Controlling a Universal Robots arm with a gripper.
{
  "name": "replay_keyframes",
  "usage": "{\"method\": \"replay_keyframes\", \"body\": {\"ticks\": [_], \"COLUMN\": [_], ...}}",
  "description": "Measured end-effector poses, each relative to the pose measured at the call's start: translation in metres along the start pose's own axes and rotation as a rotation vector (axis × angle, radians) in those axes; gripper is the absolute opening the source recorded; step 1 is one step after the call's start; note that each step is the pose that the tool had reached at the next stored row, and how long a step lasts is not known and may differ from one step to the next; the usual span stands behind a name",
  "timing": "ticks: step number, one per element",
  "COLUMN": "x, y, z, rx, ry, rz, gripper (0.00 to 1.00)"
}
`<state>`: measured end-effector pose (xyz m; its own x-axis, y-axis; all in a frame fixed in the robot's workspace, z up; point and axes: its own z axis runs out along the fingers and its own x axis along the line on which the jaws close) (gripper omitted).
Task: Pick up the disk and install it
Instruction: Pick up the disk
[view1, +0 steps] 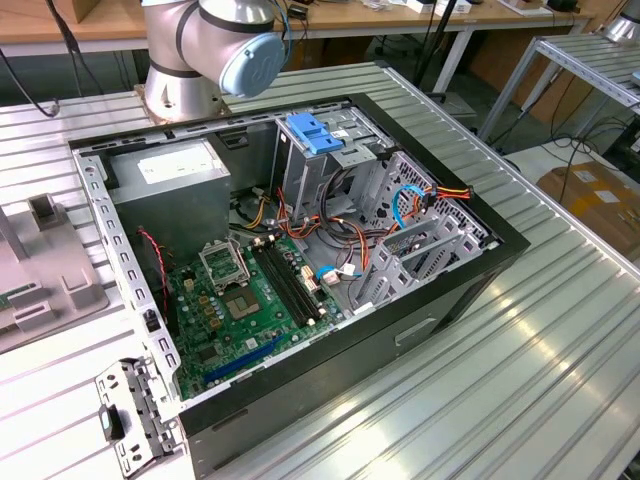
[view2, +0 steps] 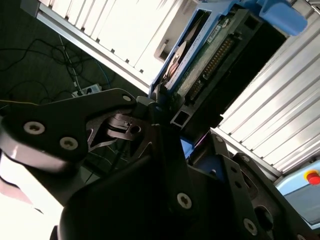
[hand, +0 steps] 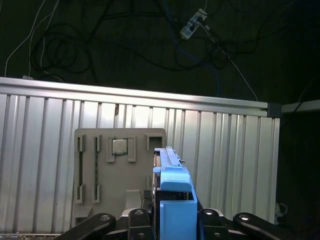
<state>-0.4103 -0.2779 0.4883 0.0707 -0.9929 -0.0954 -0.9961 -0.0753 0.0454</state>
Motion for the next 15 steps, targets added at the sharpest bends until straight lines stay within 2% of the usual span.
{"method": "replay_keyframes", "body": {"ticks": [8,15], "x": [0.0108,0.0189], "y": [-0.0087,-0.0138], "z": [-0.0013,-0.0023], "rx": [-0.0009,-0.0012], "ry": [0.0085,0.0130], "rz": [0.000,0.001], "gripper": [0.37,0.37]}}
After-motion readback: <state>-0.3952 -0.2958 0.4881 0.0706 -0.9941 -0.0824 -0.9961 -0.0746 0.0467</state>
